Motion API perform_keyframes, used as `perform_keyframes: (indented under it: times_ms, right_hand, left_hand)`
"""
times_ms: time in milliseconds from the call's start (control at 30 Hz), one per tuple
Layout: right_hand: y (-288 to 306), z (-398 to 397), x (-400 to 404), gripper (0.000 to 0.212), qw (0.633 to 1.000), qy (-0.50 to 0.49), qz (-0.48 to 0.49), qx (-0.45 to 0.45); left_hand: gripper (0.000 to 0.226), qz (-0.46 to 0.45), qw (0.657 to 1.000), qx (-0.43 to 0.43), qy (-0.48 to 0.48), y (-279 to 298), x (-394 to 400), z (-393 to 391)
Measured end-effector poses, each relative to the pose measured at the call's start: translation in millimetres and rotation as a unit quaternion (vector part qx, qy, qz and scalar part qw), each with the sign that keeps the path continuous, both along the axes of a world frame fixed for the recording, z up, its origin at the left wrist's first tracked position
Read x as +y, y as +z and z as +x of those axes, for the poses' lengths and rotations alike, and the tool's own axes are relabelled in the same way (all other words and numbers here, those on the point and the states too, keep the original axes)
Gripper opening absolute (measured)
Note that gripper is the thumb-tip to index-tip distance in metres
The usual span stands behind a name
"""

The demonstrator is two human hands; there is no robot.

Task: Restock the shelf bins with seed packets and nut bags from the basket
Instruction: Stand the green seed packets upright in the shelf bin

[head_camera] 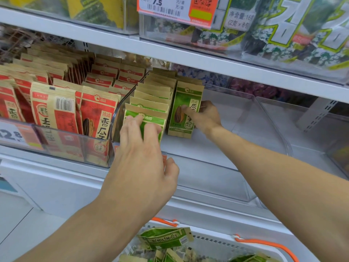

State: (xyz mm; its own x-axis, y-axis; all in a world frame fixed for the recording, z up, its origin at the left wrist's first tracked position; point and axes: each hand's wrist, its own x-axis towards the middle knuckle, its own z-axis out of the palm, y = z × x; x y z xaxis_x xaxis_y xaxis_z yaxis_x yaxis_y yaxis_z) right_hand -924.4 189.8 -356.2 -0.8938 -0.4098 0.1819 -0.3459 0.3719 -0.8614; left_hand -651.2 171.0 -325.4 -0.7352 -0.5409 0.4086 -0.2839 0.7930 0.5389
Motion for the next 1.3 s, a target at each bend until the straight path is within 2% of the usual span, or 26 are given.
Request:
perform_keyframes:
  times_ms: [200,367,533,667,1033,1133,1300]
  right_hand:
    - [5,12,6,0.071,0.995,0.03,0.088,0.04]
    - [9,16,3,0.06,0.992,-0.012,0.063,0.107]
    - [3,16,-1,0.064,0.997,-0.004,0.042,0.057]
    - [2,11,-1,0.055,0.995,-0.003,0.033,0.098]
    - [0,14,6,0.072,0.995,-0.013,0.05,0.082]
    - [2,16,11,0.072,0.994,-0.008,0.073,0.077]
    - [18,21,17,0.066,0.995,-0.023,0.059,0.074]
  left_hand:
    - [0.046,-0.002,1.0,0.0,0.001,0,0,0]
    - [0.046,0.005,1.0,0.004,0.0,1,1,-1]
    - [0.046,0.001,1.0,0.005,0.002,0,1,-1]
    - [0.044,0.0,1.0,0.009,0.0,0,0,0]
    - [0.043,-0.023,1.0,0.001,0.0,-3,-2,0]
    - [0.042,-0.044,0.999,0.023,0.018,-6,-7,0]
    - [0.039,-0.06,0.994,0.073,0.051,-6,-10,-1]
